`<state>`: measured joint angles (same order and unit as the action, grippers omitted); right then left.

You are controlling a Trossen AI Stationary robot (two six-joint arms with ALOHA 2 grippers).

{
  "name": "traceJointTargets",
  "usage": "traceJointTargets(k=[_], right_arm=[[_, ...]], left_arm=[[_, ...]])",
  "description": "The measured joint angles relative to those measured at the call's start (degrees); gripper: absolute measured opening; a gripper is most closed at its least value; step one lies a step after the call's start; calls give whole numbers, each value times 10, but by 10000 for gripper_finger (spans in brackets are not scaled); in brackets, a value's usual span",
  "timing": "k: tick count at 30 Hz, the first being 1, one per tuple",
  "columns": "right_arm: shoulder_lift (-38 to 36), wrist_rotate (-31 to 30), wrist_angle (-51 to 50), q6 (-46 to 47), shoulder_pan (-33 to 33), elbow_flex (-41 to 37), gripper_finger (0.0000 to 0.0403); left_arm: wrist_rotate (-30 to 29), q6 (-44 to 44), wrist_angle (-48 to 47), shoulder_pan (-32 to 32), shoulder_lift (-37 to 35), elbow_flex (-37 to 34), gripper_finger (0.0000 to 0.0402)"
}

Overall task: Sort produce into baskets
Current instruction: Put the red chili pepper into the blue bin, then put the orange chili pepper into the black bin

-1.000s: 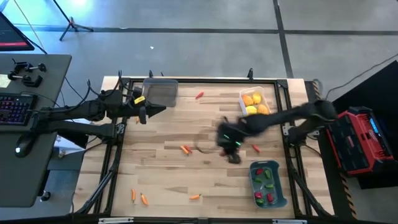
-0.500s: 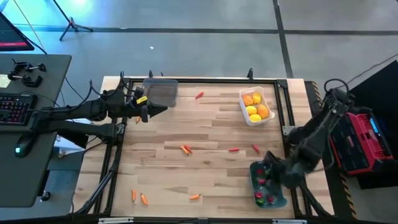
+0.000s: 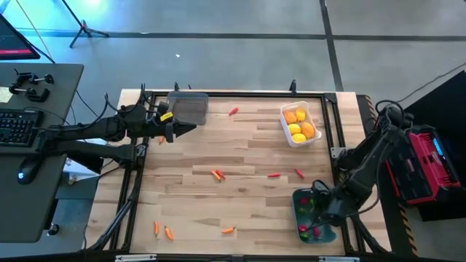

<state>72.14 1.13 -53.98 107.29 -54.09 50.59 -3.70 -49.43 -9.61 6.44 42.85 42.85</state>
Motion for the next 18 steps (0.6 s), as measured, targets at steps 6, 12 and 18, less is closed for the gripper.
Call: traceJointTargets(k=[6, 12, 18], right_arm=[[-2, 27, 20, -40, 29, 0, 181], [-3, 24, 25, -43, 66, 5, 249], [-3, -29, 29, -34, 82, 28, 256]], left_arm=[[0, 0, 0, 0, 0, 0, 0], [3, 7, 0, 0, 0, 0, 0], [43, 23, 0, 0, 0, 0, 0]])
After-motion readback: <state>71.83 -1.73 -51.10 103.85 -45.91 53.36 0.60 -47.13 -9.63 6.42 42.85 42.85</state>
